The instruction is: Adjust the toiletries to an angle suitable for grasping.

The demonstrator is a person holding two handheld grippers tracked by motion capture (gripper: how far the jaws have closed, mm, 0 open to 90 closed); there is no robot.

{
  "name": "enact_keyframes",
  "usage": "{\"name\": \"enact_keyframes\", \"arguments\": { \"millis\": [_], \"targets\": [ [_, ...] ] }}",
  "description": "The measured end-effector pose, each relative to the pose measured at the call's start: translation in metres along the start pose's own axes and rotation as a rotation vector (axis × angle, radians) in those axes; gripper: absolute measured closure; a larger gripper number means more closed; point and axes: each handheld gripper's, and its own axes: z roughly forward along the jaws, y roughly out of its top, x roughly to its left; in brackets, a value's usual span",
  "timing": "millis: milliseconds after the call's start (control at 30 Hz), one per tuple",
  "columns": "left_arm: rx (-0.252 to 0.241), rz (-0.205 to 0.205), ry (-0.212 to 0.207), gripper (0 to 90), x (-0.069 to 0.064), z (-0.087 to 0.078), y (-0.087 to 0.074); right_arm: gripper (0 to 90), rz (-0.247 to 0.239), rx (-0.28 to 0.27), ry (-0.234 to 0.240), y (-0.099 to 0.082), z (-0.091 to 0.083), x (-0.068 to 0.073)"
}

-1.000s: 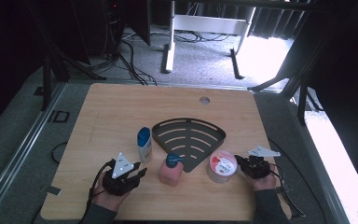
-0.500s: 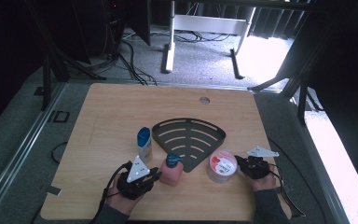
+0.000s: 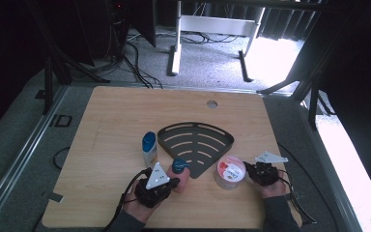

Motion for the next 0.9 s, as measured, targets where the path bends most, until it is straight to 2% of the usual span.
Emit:
{"name": "enact_keyframes", "arguments": {
  "millis": [200,500,800,900],
  "targets": [
    [-0.004,0.012,-0.007,89.6,-0.004,0.007,0.008,89.9,-0.004,0.0,0.002,0.0,0.0,0.0],
    [-0.02,0.009,-0.027,89.7,-0.006,0.02,0.016,89.9,-0.005,-0.002,0.007,0.0,0.0,0.0],
    [-0.022,-0.016,0.001,89.6,-0.002,0.028,0.017,89.8,-0.009,-0.003,0.012,0.0,0.0,0.0],
    [-0.023,-0.02,-0.003,89.7,-0.002,0.028,0.017,89.8,-0.01,-0.002,0.013,0.0,0.0,0.0]
  ]
}}
